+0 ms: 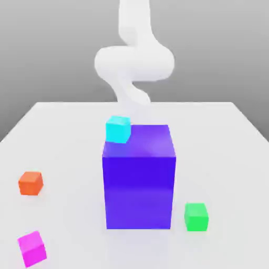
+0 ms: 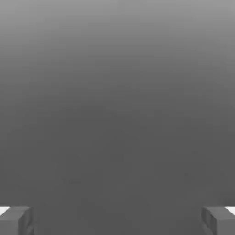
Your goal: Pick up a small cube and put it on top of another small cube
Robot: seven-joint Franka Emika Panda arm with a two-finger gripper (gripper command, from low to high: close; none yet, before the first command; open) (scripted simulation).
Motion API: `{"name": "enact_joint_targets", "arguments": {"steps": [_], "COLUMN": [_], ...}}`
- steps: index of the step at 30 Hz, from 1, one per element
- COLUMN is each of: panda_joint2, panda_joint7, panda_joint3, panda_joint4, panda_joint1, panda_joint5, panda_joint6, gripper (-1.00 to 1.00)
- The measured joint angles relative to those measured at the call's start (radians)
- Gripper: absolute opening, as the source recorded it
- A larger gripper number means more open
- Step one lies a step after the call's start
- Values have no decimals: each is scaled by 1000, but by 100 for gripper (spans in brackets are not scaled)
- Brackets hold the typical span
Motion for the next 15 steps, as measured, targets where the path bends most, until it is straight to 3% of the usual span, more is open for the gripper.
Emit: {"name": "enact_joint_targets", "arguments": {"steps": [8, 15], "panda_joint2": [291, 549], "panda_joint7": [-335, -650], "panda_joint3": [-207, -330], "panda_joint4": [-5, -9], "panda_joint1": [109, 141], "panda_joint5": [119, 262], "panda_joint6": [72, 129], "gripper": [0, 0]}}
